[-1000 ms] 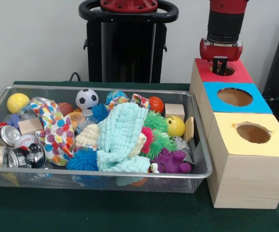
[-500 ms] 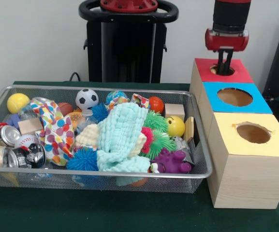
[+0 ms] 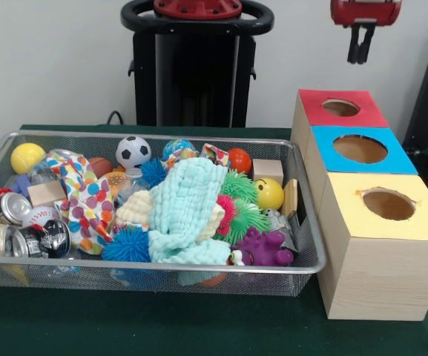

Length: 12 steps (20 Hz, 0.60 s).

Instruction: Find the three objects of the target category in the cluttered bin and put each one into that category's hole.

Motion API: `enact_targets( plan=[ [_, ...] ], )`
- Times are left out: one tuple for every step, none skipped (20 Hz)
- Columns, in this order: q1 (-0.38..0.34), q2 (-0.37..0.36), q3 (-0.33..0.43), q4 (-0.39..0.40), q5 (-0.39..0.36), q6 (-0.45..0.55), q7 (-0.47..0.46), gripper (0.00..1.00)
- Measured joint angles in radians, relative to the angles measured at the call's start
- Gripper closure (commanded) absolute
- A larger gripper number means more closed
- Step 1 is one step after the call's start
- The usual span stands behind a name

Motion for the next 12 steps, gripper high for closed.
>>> enact_targets(
  plan=[
    [-0.001, -0.02, 0.0, 0.0, 0.002, 0.02, 0.0, 1.0],
    [-0.001, -0.033, -0.001, 0.0, 0.002, 0.028, 0.0, 1.0],
    [-0.002, -0.049, -0.002, -0.001, 0.002, 0.036, 0.0, 1.0],
    [-0.002, -0.059, -0.003, -0.002, 0.002, 0.038, 0.0, 1.0],
    [-0.003, -0.076, -0.004, -0.004, 0.002, 0.039, 0.0, 1.0],
    [-0.004, -0.082, -0.004, -0.006, 0.001, 0.039, 0.0, 1.0],
    [-0.005, -0.09, -0.005, -0.008, 0.001, 0.039, 0.0, 1.0],
    [-0.009, -0.104, -0.005, -0.013, 0.001, 0.039, 0.0, 1.0],
    [-0.012, -0.11, -0.005, -0.016, 0.001, 0.039, 0.0, 1.0],
    [-0.016, -0.118, -0.006, -0.02, 0.001, 0.039, 0.0, 1.0],
    [-0.019, -0.122, -0.007, -0.023, 0.001, 0.039, 0.0, 1.0],
    [-0.021, -0.125, -0.008, -0.026, 0.001, 0.039, 0.0, 1.0]
  ],
)
